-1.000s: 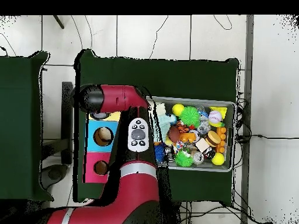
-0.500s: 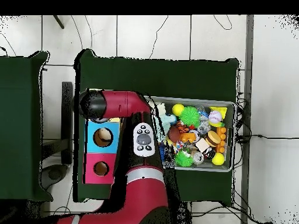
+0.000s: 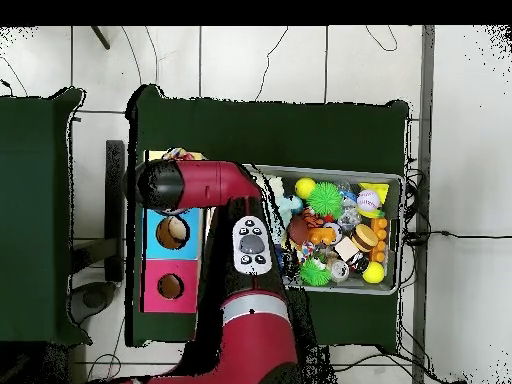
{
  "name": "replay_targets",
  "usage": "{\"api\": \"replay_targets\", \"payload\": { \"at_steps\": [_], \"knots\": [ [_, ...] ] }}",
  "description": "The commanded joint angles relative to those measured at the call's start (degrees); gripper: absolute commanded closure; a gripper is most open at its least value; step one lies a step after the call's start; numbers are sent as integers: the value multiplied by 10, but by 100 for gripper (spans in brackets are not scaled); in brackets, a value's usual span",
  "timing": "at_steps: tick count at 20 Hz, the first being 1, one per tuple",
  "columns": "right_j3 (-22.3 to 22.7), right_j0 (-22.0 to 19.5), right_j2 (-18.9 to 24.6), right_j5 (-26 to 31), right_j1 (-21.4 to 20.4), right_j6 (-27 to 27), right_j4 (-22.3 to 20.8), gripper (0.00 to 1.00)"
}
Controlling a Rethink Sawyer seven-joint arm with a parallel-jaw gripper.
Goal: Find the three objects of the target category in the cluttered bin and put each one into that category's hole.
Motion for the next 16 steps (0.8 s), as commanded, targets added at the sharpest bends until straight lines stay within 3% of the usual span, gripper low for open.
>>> {"api": "replay_targets", "payload": {
  "at_steps": [1,4,8,16],
  "knots": [
    [83,-18,-7,143,-84,-33,-45,100],
    [77,-17,-7,117,-87,-22,-55,100],
    [93,-6,-19,-16,-102,24,-81,100],
    [122,-11,-2,23,-119,9,-94,100]
  ]
}}
